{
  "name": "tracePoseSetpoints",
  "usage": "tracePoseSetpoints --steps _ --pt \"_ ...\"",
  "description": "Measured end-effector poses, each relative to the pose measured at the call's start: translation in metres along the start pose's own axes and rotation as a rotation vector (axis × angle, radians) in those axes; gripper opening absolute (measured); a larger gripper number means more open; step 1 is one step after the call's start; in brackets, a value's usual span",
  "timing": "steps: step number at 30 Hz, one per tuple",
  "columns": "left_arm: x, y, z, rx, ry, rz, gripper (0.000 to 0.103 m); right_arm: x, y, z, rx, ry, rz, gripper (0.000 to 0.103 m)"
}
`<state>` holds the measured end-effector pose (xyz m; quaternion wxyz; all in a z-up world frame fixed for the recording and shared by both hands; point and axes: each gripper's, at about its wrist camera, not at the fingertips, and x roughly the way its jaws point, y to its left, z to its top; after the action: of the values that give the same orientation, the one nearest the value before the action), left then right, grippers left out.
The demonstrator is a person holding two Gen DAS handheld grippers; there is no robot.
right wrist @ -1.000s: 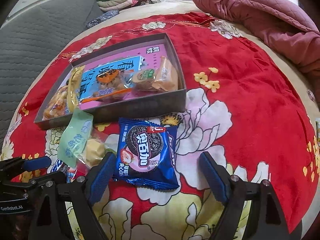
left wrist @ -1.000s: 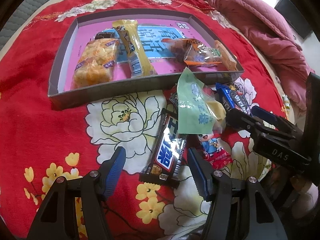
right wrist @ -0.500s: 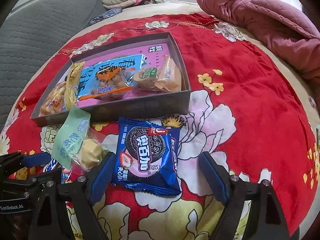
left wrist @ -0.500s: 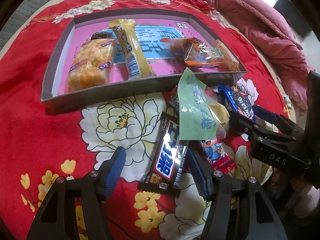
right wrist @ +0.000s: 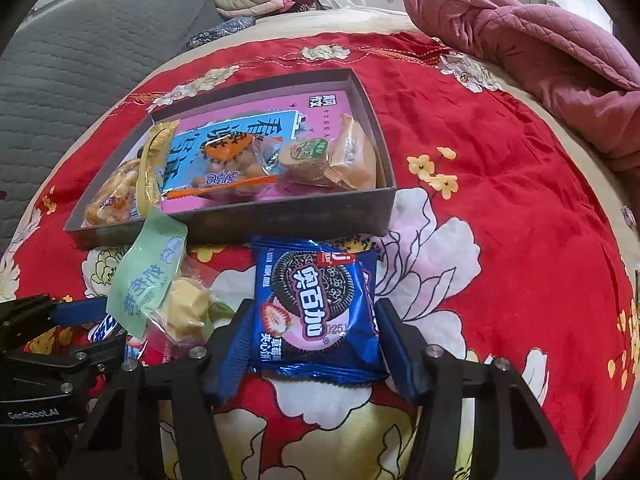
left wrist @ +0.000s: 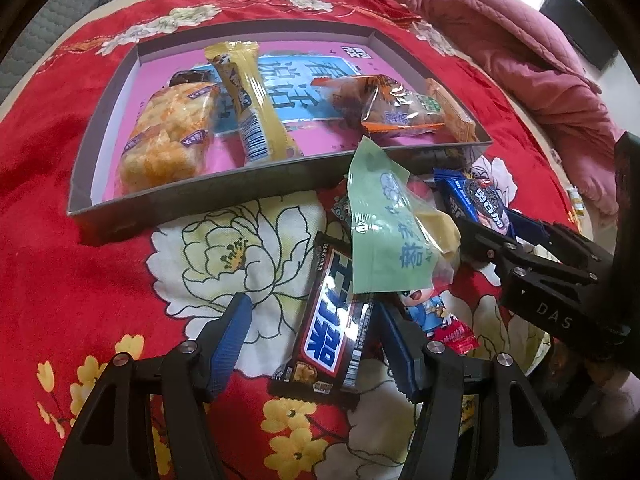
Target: Organize snacks
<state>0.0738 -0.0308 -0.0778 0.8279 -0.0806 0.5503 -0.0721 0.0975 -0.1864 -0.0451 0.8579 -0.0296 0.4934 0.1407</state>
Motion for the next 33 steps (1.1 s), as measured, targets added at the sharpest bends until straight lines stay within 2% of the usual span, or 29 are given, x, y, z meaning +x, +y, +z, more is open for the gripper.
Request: tracePoseSetpoints --steps 4,8,10,12,14,24,33 --pt "0.002 0.001 0.0 0.003 -0.009 -0.003 0.065 -0.001 -0.001 0.0 0.003 -0.002 0.006 0.059" --pt "0.002 0.0 0.001 0.017 -0.015 0.002 0.05 -0.001 -0.002 0.001 0.008 -0.005 0.009 0.058" --pt "0.002 -0.002 0.001 0.027 -0.015 0.0 0.046 -0.002 -0.002 0.001 0.009 -0.006 0.01 0.058" --pt "0.001 -0.004 0.0 0.046 -0.017 -0.001 0.037 -0.002 -0.002 0.001 0.009 -0.008 0.01 0.058" --pt "0.0 -0.008 0.0 0.063 -0.019 0.0 0.032 -0.003 -0.002 0.001 0.011 -0.012 0.013 0.058" --pt "-0.01 -0.003 -0.003 0.041 -0.017 -0.036 0.031 -0.008 -0.006 0.001 0.029 -0.022 0.028 0.058" --pt "-0.027 0.012 -0.005 -0.03 -0.023 -0.065 0.031 -0.014 -0.005 0.002 0.028 -0.037 0.053 0.058"
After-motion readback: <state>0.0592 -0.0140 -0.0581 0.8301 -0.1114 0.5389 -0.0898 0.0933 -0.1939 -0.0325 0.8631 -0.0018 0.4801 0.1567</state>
